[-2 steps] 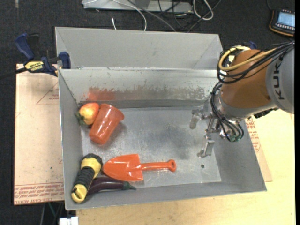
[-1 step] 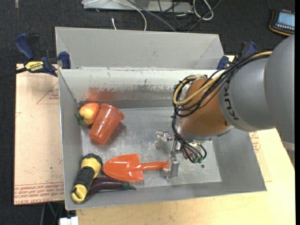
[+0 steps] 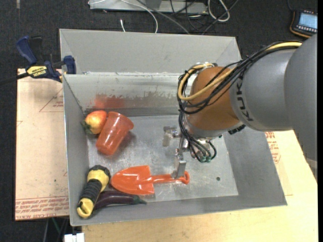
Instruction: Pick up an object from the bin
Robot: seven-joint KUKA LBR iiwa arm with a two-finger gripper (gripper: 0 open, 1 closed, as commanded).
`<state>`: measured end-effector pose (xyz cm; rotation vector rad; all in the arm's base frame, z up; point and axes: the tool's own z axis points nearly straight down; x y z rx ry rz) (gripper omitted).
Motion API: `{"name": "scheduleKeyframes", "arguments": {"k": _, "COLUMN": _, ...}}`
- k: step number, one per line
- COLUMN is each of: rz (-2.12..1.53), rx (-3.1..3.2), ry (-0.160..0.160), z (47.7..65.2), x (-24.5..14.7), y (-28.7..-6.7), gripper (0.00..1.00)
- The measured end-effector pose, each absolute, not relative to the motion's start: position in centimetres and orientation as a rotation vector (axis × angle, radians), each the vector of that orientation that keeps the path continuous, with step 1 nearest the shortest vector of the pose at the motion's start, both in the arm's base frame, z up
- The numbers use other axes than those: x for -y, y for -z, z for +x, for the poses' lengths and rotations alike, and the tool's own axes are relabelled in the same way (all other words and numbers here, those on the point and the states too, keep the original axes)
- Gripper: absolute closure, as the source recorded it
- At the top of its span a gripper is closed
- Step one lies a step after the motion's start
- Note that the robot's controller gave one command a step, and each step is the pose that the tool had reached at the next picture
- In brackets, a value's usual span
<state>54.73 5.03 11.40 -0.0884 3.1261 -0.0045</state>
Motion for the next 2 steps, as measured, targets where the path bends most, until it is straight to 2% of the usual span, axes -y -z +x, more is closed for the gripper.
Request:
{"name": "scheduleKeyframes", "arguments": {"k": 1, "rz": -0.127, "rx": -3.146, "ry": -0.002, "z": 51.3, "x": -7.1, "y": -9.9, "gripper": 0.00}}
{"name": "scheduleKeyframes", "arguments": {"k": 2, "rz": -0.115, "rx": -3.127, "ry": 0.003, "z": 50.6, "x": -5.9, "y": -7.0, "gripper": 0.00}}
